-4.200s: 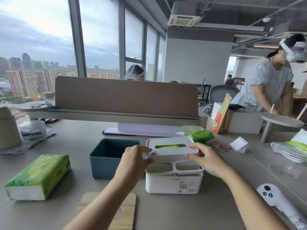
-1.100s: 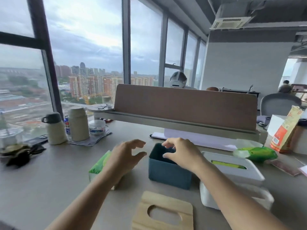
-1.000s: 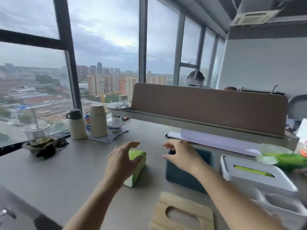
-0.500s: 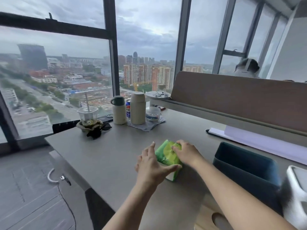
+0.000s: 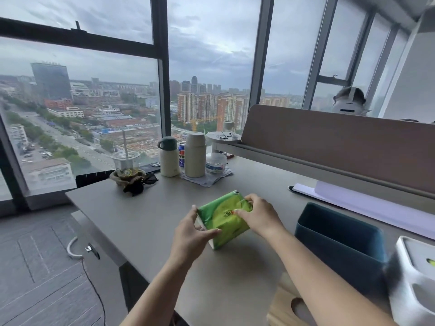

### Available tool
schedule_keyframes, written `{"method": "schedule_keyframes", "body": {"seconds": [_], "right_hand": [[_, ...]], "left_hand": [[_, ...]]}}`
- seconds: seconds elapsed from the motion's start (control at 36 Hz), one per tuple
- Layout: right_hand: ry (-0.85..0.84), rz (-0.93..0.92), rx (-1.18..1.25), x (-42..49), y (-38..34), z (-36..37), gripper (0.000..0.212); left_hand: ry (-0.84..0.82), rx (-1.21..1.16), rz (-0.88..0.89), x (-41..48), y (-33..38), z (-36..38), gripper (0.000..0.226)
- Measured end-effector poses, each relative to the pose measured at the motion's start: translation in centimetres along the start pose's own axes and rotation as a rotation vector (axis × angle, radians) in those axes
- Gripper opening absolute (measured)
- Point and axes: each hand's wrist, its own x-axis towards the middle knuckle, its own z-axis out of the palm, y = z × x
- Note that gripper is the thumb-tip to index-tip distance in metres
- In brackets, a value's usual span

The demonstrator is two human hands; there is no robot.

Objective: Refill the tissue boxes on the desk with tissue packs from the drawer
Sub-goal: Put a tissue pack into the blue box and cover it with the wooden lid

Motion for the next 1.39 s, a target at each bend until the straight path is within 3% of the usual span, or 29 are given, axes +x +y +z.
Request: {"method": "schedule_keyframes", "body": {"seconds": [0.08, 0.25, 0.36, 0.56, 0.72, 0.92, 1.03, 1.19, 1.39], "right_hand": [[0.099, -0.056, 0.012, -0.7, -0.4, -1.1, 0.046], [0.306, -0.097, 0.109, -2.3, 0.5, -5.9, 0.047], [0.387, -0.083, 0.164, -4.4, 2.3, -9.8, 0.05], [0.435, -0.02, 0.092, -8.6, 5.6, -14.9, 0.062], [0.447, 0.12, 0.058, -11.4, 10.1, -17.0, 0.075], [0.442, 0.206, -0.066, -11.9, 12.5, -15.9, 0.074], [0.45, 0.199, -0.218, -11.5, 13.1, -15.6, 0.064], [0.426, 0.186, -0.527, -10.9, 13.1, -15.6, 0.03], [0.32, 0.147, -0.591, -10.5, 13.2, -15.5, 0.034]], "left_hand": [[0.005, -0.166, 0.047, -0.3, 1.9, 1.0, 0.102], [-0.015, -0.331, 0.18, -0.1, 5.4, 4.3, 0.093], [-0.067, -0.35, 0.244, 0.5, 7.6, 7.3, 0.064], [-0.261, -0.164, 0.287, 1.0, 10.5, 12.3, 0.05], [-0.365, 0.073, 0.36, 0.3, 11.6, 17.3, 0.067], [-0.394, 0.134, 0.304, 1.1, 10.1, 19.7, 0.077], [-0.367, 0.287, 0.342, 1.1, 10.0, 20.3, 0.049], [-0.218, 0.739, 0.548, 0.8, 9.3, 21.2, 0.033], [-0.223, 0.824, 0.551, 0.4, 9.2, 20.3, 0.031]]}}
